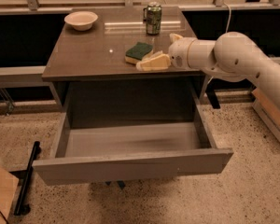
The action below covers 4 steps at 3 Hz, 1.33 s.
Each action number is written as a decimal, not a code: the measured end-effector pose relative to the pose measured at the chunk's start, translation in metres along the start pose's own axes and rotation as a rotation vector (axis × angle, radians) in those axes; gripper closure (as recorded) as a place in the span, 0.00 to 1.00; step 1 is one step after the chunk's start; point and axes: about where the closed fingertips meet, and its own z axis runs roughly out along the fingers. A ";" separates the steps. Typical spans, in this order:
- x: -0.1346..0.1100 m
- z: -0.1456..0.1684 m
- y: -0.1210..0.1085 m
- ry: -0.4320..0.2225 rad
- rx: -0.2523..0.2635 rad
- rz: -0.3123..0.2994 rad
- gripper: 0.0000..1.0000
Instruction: Place sponge into top drawer
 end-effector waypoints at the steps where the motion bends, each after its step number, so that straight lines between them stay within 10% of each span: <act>1: 0.005 0.039 -0.016 -0.091 0.038 0.055 0.00; 3: 0.021 0.101 -0.020 -0.123 0.013 0.130 0.00; 4: 0.032 0.114 -0.019 -0.087 0.026 0.151 0.17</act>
Offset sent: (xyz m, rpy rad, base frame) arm 0.0960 0.0588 -0.0493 0.2174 -0.0019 -0.0326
